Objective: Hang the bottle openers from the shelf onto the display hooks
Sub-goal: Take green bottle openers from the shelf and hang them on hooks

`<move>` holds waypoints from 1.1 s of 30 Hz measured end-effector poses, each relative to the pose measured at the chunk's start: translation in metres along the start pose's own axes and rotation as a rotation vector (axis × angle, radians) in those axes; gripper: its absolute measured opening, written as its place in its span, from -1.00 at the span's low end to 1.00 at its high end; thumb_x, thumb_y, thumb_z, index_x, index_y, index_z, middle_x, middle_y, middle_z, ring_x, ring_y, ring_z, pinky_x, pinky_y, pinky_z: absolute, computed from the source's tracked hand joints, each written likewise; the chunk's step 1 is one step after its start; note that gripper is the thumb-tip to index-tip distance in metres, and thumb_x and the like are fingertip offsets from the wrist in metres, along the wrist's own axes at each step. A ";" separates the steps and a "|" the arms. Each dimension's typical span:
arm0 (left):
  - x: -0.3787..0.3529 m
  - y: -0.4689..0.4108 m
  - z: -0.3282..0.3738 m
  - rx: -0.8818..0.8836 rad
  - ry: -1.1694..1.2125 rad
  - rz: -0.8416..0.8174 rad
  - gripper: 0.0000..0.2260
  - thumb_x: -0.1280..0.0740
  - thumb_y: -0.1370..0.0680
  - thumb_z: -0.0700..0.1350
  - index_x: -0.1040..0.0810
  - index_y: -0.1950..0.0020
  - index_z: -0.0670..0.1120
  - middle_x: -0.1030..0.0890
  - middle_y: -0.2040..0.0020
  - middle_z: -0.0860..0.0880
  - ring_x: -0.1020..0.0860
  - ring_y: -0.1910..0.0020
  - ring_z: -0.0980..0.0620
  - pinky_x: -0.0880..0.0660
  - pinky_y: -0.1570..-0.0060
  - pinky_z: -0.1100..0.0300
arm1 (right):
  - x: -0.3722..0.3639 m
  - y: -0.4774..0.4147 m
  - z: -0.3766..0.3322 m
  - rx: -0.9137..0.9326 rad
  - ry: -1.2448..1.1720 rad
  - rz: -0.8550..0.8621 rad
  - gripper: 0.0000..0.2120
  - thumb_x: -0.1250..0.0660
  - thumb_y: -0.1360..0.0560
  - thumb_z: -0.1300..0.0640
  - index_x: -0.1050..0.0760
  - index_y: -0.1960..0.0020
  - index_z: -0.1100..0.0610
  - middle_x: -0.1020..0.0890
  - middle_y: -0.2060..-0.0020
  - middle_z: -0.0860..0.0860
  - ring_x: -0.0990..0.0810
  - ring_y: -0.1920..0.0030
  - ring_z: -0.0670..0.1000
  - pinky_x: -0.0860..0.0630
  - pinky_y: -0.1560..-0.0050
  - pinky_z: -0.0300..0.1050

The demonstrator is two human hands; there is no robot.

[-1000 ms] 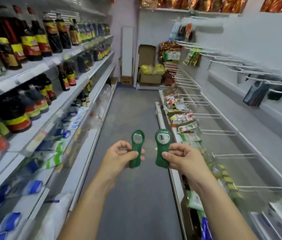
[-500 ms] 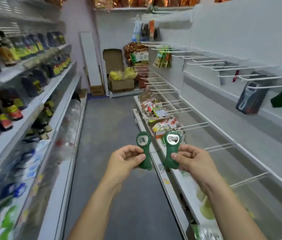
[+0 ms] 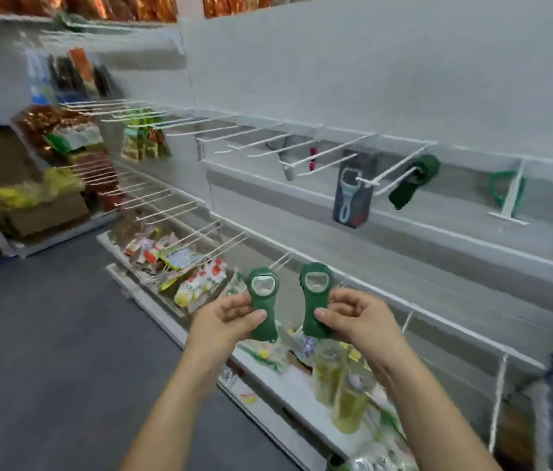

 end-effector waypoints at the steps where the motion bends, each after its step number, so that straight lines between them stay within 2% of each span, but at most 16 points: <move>1: -0.001 -0.012 -0.002 0.002 0.001 -0.045 -0.77 -0.50 -0.43 -0.37 -0.65 -0.02 -0.13 -0.73 0.15 -0.08 -0.70 0.24 0.11 -0.58 0.30 0.33 | 0.000 0.001 0.001 0.000 -0.005 0.064 -0.81 -0.46 -0.44 0.40 -0.59 -0.04 0.27 -0.72 0.23 0.14 -0.71 0.26 0.03 -0.68 0.17 -0.09; 4: -0.004 -0.041 -0.009 0.037 0.013 -0.190 -0.79 -0.50 -0.42 -0.37 -0.66 0.04 -0.13 -0.74 0.20 -0.06 -0.69 0.21 0.01 -0.60 0.28 0.29 | -0.007 0.011 0.006 -0.005 -0.031 0.253 -0.82 -0.47 -0.43 0.41 -0.60 0.01 0.23 -0.70 0.21 0.20 -0.70 0.22 0.07 -0.66 0.06 0.03; 6: -0.004 -0.052 -0.011 0.058 0.021 -0.277 -0.78 -0.50 -0.41 -0.38 -0.66 -0.01 -0.19 -0.75 0.15 -0.13 -0.69 0.18 -0.04 -0.61 0.26 0.27 | -0.014 0.023 0.008 -0.019 -0.041 0.349 -0.81 -0.48 -0.42 0.40 -0.60 0.00 0.24 -0.71 0.14 0.28 -0.70 0.15 0.12 -0.65 -0.03 0.10; 8: -0.006 -0.056 -0.008 0.072 0.036 -0.364 -0.76 -0.50 -0.42 -0.38 -0.66 -0.06 -0.22 -0.75 0.11 -0.17 -0.71 0.17 -0.03 -0.62 0.24 0.27 | -0.020 0.038 0.004 -0.017 -0.047 0.415 -0.80 -0.47 -0.43 0.38 -0.61 -0.03 0.25 -0.72 0.09 0.28 -0.72 0.13 0.14 -0.68 0.01 0.02; 10: -0.011 -0.056 -0.004 0.071 0.040 -0.445 -0.77 -0.48 -0.44 -0.37 -0.66 -0.05 -0.17 -0.75 0.12 -0.13 -0.73 0.17 0.01 -0.64 0.21 0.25 | -0.020 0.053 0.000 0.000 -0.051 0.474 -0.80 -0.46 -0.45 0.38 -0.61 -0.06 0.25 -0.72 0.09 0.25 -0.73 0.11 0.14 -0.69 0.06 -0.04; 13: -0.026 -0.050 0.001 0.073 0.014 -0.544 -0.74 -0.50 -0.44 -0.32 -0.65 -0.10 -0.14 -0.75 0.06 -0.11 -0.73 0.05 -0.06 -0.65 0.02 0.09 | -0.015 0.075 -0.006 0.027 -0.064 0.556 -0.81 -0.45 -0.46 0.36 -0.61 -0.07 0.24 -0.74 0.11 0.21 -0.74 0.08 0.16 -0.69 0.03 0.00; 15: -0.037 -0.045 0.007 0.073 0.013 -0.586 -0.74 -0.50 -0.45 -0.31 -0.65 -0.11 -0.15 -0.75 0.05 -0.12 -0.73 0.04 -0.08 -0.66 0.02 0.09 | -0.009 0.084 -0.007 0.039 -0.074 0.590 -0.81 -0.46 -0.46 0.35 -0.61 -0.07 0.24 -0.74 0.11 0.20 -0.74 0.07 0.18 -0.68 -0.02 0.08; 18: -0.047 -0.039 0.017 0.051 0.018 -0.595 -0.76 -0.48 -0.45 -0.34 -0.65 -0.10 -0.18 -0.75 0.06 -0.15 -0.73 0.08 -0.06 -0.67 0.14 0.22 | -0.001 0.088 -0.010 0.057 -0.072 0.600 -0.79 -0.47 -0.45 0.33 -0.61 -0.08 0.22 -0.74 0.11 0.19 -0.74 0.05 0.18 -0.66 -0.05 0.12; 22: -0.049 -0.033 0.026 0.028 0.009 -0.595 -0.77 -0.49 -0.44 -0.34 -0.66 -0.08 -0.19 -0.75 0.08 -0.16 -0.73 0.07 -0.10 -0.67 0.12 0.18 | 0.001 0.086 -0.018 0.094 -0.120 0.597 -0.77 -0.46 -0.45 0.35 -0.60 -0.10 0.24 -0.75 0.11 0.16 -0.75 0.07 0.14 -0.69 0.02 0.02; 29: -0.045 -0.050 0.032 -0.002 -0.007 -0.615 -0.77 -0.51 -0.43 -0.32 -0.67 -0.06 -0.14 -0.75 0.09 -0.11 -0.72 0.08 -0.05 -0.65 0.09 0.16 | -0.012 0.067 -0.021 0.099 -0.137 0.586 -0.80 -0.44 -0.46 0.38 -0.62 -0.07 0.25 -0.74 0.09 0.20 -0.74 0.04 0.18 -0.67 -0.04 0.10; 33: -0.051 -0.078 0.036 0.003 0.036 -0.614 -0.78 -0.53 -0.42 -0.32 -0.67 -0.01 -0.10 -0.75 0.13 -0.08 -0.70 0.12 0.01 -0.62 0.10 0.15 | -0.016 0.046 -0.029 0.121 -0.130 0.644 -0.78 -0.43 -0.47 0.40 -0.60 -0.11 0.29 -0.72 0.06 0.28 -0.72 0.01 0.23 -0.67 -0.07 0.10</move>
Point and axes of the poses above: each hand's wrist, its own y-axis away from the middle knuckle, its own x-axis out of the back of the hand, z = x × y, the point moved 3 cm from there along -y, towards the middle knuckle
